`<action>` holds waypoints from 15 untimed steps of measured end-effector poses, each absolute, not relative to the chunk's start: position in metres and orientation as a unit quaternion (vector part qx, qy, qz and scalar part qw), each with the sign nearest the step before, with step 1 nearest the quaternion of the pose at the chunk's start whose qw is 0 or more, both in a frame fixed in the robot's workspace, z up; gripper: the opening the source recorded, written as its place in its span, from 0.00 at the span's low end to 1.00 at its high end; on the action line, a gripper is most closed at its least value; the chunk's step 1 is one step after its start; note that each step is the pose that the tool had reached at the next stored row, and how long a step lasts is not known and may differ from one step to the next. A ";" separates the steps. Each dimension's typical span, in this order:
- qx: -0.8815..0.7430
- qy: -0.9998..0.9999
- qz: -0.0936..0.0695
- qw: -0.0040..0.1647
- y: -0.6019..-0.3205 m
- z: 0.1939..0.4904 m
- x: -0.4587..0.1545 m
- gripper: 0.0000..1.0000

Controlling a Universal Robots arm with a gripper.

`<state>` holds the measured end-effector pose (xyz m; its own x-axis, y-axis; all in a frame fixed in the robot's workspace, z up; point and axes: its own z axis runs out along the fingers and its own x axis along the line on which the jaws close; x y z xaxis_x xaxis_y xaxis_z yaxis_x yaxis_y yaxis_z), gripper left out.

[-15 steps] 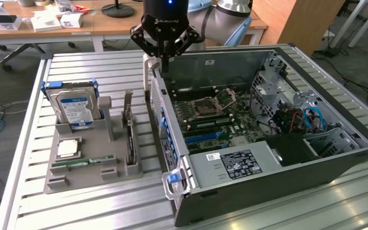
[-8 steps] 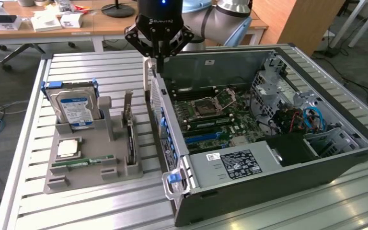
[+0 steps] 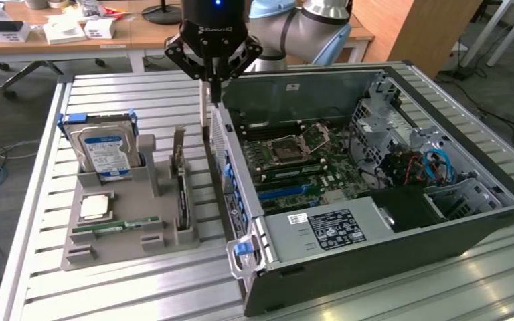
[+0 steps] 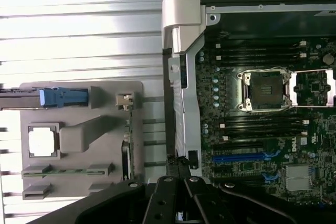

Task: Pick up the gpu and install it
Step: 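Reach for the gpu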

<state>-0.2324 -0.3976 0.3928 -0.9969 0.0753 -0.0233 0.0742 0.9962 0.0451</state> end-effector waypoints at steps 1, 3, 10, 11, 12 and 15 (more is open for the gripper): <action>0.037 0.999 0.022 0.012 -0.398 0.393 -0.234 0.11; 0.037 0.999 0.022 0.012 -0.398 0.393 -0.237 0.11; 0.037 0.999 0.022 0.013 -0.397 0.393 -0.248 0.11; 0.037 0.999 0.022 0.012 -0.397 0.393 -0.249 0.11; 0.037 0.999 0.022 0.012 -0.397 0.393 -0.250 0.11; 0.037 0.999 0.022 0.012 -0.397 0.393 -0.255 0.11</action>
